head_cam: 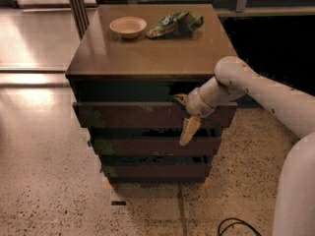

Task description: Open top drawer

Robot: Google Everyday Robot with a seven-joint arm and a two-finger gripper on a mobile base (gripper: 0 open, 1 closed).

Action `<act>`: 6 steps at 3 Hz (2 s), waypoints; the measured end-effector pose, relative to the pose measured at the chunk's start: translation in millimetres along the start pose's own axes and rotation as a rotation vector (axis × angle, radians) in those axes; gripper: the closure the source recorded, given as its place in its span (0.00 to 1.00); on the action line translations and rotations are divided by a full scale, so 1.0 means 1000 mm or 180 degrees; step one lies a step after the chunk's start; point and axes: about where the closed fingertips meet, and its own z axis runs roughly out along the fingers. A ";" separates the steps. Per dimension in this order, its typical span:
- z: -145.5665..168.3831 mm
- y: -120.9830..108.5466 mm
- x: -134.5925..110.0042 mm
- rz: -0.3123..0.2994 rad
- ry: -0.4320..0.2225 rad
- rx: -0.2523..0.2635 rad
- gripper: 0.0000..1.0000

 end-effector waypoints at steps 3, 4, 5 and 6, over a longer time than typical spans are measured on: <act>0.001 0.018 -0.009 0.0070 -0.0043 -0.0133 0.00; 0.008 0.030 -0.009 0.0060 -0.0036 -0.0141 0.00; 0.005 0.030 -0.012 0.0070 -0.0039 -0.0120 0.00; 0.000 0.048 -0.017 0.0112 -0.0035 -0.0127 0.00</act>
Offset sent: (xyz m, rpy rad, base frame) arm -0.1111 0.0166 -0.0341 -0.0132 0.2325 0.0579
